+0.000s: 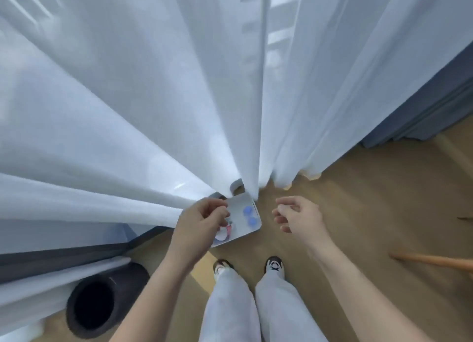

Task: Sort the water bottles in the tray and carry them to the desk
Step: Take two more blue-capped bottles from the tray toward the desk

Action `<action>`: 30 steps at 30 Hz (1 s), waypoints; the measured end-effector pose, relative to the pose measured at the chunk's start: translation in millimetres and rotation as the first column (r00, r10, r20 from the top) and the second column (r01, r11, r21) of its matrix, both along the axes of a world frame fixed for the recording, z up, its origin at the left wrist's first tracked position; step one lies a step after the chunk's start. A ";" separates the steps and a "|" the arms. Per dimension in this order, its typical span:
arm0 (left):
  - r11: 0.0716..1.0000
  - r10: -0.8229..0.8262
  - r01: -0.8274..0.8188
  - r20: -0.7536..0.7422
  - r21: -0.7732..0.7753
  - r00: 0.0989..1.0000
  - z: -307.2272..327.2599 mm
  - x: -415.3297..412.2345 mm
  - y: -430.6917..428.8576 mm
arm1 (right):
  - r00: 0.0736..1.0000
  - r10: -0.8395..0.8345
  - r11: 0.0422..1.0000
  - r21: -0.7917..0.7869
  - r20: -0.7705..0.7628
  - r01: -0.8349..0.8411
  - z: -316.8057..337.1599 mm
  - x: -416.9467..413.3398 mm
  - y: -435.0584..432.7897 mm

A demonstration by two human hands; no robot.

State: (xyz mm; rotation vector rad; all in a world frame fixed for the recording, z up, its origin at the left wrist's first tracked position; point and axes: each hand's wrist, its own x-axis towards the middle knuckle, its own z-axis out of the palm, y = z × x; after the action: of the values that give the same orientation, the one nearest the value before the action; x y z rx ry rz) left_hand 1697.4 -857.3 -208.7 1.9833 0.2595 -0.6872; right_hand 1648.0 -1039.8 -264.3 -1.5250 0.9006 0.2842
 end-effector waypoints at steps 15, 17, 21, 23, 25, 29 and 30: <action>0.727 -0.447 0.564 -0.354 0.391 0.821 -433.0 37.5 -13.3 | 0.884 0.148 0.989 0.057 -0.444 -0.136 -397.3 3.5 32.7; 0.661 -0.531 0.606 -0.293 0.444 0.795 -484.5 56.6 -22.4 | 0.865 0.219 0.974 0.051 -0.452 -0.221 -446.2 14.8 35.6; 0.503 -0.711 0.688 -0.201 0.523 0.673 -566.4 89.3 -48.0 | 0.796 0.428 0.861 -0.073 -0.429 -0.503 -524.1 38.1 36.2; 0.404 -0.811 0.751 -0.175 0.521 0.558 -594.6 93.9 -58.2 | 0.705 0.542 0.746 -0.125 -0.458 -0.654 -551.1 46.4 37.9; 0.339 -0.869 0.787 -0.149 0.515 0.471 -611.4 90.0 -63.1 | 0.650 0.586 0.669 -0.165 -0.484 -0.725 -566.7 49.6 39.7; 0.545 -0.753 0.660 -0.045 0.518 0.657 -616.9 81.1 -59.2 | 0.740 0.519 0.689 -0.304 -0.428 -0.658 -570.3 38.1 33.6; 0.601 -0.702 0.608 -0.021 0.519 0.712 -613.4 80.2 -54.4 | 0.781 0.480 0.728 -0.314 -0.400 -0.609 -568.1 34.8 29.7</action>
State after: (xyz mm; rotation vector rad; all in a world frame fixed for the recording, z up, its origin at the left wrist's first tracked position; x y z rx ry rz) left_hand 1777.6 -911.7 -822.1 2.6548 -0.5190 -0.9547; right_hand 1682.8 -1010.1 -832.5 -2.2055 0.7369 0.8113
